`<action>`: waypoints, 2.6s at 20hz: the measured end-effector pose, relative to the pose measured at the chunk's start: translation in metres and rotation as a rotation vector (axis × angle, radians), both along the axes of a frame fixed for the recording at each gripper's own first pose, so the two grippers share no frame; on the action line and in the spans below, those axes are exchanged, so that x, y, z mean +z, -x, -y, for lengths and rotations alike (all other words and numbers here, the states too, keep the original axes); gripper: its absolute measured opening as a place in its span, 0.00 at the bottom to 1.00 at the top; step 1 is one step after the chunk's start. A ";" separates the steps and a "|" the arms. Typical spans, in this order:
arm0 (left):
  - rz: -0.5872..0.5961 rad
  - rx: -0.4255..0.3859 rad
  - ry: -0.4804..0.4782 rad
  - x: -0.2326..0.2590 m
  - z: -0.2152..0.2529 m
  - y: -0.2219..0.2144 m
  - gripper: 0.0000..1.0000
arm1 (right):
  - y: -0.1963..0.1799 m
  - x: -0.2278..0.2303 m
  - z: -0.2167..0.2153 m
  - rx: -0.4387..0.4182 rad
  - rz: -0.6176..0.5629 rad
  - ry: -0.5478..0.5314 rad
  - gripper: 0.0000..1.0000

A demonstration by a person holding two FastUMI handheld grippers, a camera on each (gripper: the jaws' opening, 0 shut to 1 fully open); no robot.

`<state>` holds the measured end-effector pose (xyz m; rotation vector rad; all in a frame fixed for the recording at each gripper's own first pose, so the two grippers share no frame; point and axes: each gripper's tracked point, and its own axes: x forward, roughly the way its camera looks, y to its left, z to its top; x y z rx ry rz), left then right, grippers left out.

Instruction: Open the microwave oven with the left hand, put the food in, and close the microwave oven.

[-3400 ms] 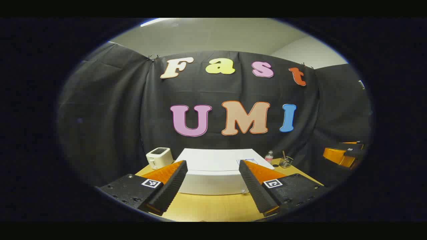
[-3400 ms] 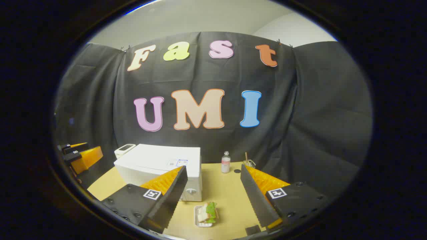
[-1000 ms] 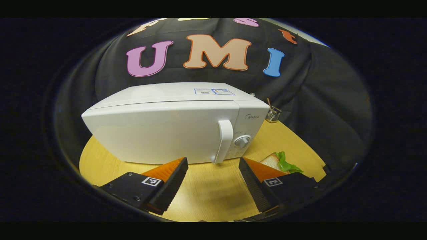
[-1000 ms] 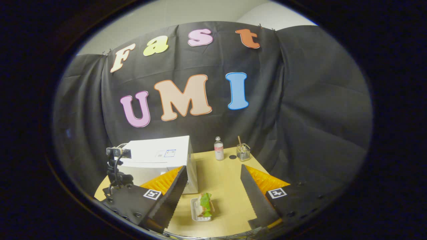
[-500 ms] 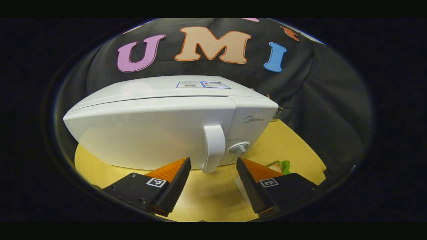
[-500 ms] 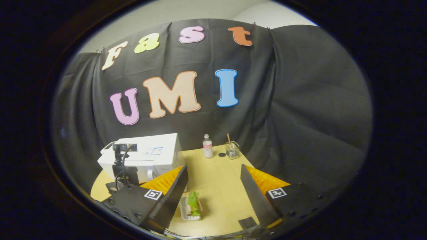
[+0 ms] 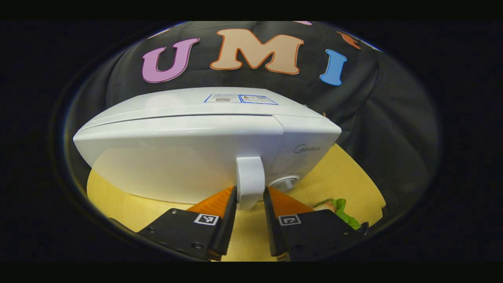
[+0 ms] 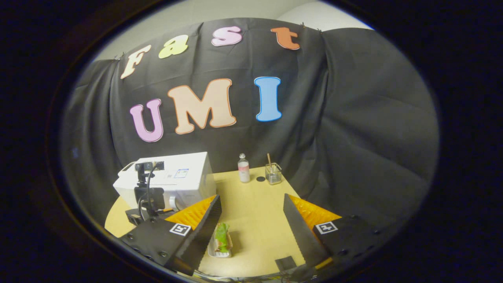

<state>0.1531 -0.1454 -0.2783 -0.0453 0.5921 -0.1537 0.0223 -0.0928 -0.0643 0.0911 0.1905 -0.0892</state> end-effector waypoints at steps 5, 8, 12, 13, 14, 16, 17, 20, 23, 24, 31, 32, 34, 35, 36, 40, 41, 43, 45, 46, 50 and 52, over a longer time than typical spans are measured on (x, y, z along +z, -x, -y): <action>0.009 0.013 -0.064 -0.001 -0.001 0.000 0.25 | -0.001 -0.005 0.006 0.025 -0.016 -0.001 0.99; 0.008 0.057 -0.084 0.000 -0.003 0.000 0.23 | -0.001 -0.008 0.009 0.044 -0.027 0.006 0.99; 0.007 0.084 -0.061 0.000 -0.003 0.001 0.19 | 0.002 -0.014 0.012 0.075 -0.038 0.020 0.99; 0.009 0.086 -0.052 0.000 -0.003 0.002 0.19 | 0.003 -0.017 0.012 0.085 -0.044 0.019 0.95; 0.014 0.088 -0.049 0.002 -0.003 0.001 0.18 | 0.005 -0.019 0.011 0.097 -0.049 0.018 0.99; 0.020 0.099 -0.051 0.001 -0.003 0.001 0.17 | 0.008 -0.023 0.010 0.121 -0.050 0.019 0.95; 0.027 0.105 -0.051 0.002 -0.003 0.001 0.17 | 0.008 -0.026 0.011 0.132 -0.047 0.023 0.95; 0.036 0.108 -0.048 0.001 -0.003 0.002 0.16 | 0.009 -0.037 0.013 0.149 -0.058 0.036 0.99; 0.042 0.121 -0.042 0.002 -0.004 0.002 0.13 | 0.014 -0.040 0.010 0.168 -0.061 0.025 0.95; 0.034 0.130 -0.042 0.002 -0.005 0.004 0.12 | 0.015 -0.041 0.010 0.174 -0.062 0.025 0.95; 0.045 0.112 -0.049 -0.002 -0.024 0.090 0.14 | 0.023 -0.056 0.009 0.206 -0.073 0.030 0.95; 0.046 0.111 -0.060 -0.003 -0.029 0.100 0.12 | 0.024 -0.057 0.009 0.211 -0.076 0.036 0.95; 0.050 0.114 -0.079 -0.004 -0.039 0.119 0.15 | 0.027 -0.062 0.010 0.219 -0.088 0.049 0.95; 0.047 0.120 -0.080 -0.005 -0.044 0.128 0.16 | 0.030 -0.063 0.011 0.219 -0.090 0.055 0.95; 0.043 0.122 -0.082 -0.005 -0.050 0.138 0.16 | 0.032 -0.063 0.010 0.219 -0.092 0.057 0.98; 0.039 0.118 -0.092 -0.004 -0.072 0.169 0.19 | 0.045 -0.058 0.002 0.202 -0.070 0.057 0.95; 0.049 0.111 -0.086 -0.004 -0.076 0.175 0.22 | 0.049 -0.058 0.000 0.194 -0.062 0.057 1.00; 0.053 0.109 -0.070 -0.005 -0.085 0.185 0.20 | 0.060 -0.058 -0.004 0.175 -0.058 0.055 0.95; 0.049 0.109 -0.047 -0.006 -0.096 0.197 0.22 | 0.073 -0.058 -0.012 0.155 -0.056 0.050 0.98; 0.044 0.108 -0.027 -0.006 -0.101 0.202 0.23 | 0.080 -0.057 -0.015 0.143 -0.056 0.048 0.98; 0.007 0.105 0.085 -0.007 -0.125 0.227 0.30 | 0.114 -0.059 -0.043 0.117 -0.066 0.009 0.95; 0.010 0.111 0.079 -0.008 -0.146 0.236 0.40 | 0.131 -0.062 -0.058 0.111 -0.074 0.001 0.95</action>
